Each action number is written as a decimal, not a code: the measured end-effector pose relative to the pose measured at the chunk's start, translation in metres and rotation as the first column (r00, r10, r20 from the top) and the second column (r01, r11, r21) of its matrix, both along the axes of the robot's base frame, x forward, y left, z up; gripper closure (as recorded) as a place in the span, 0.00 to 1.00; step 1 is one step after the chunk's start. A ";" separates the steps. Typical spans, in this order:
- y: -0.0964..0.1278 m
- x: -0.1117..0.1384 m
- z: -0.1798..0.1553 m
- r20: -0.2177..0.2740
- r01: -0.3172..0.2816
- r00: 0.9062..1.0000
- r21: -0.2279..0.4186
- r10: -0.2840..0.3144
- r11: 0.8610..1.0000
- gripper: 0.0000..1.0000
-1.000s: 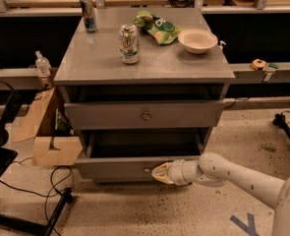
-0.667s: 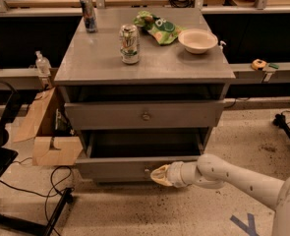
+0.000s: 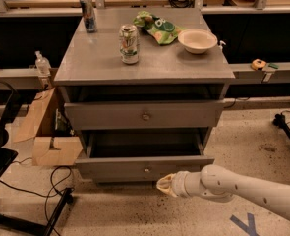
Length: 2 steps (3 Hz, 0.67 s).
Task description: Close middle drawer
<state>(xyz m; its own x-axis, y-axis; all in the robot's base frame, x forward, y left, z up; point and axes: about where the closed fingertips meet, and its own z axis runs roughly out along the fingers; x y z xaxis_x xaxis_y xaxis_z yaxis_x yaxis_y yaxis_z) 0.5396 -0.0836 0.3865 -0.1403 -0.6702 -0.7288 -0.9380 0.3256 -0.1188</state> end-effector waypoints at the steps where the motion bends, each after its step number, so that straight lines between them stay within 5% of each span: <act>1: -0.010 0.003 -0.008 0.013 0.001 1.000 -0.046 0.000 0.999 1.00; 2: -0.023 0.026 -0.012 0.037 0.010 0.999 -0.061 -0.007 0.998 1.00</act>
Offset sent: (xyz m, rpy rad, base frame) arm 0.0588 -0.0431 -0.0137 -0.0802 -0.0721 -0.0258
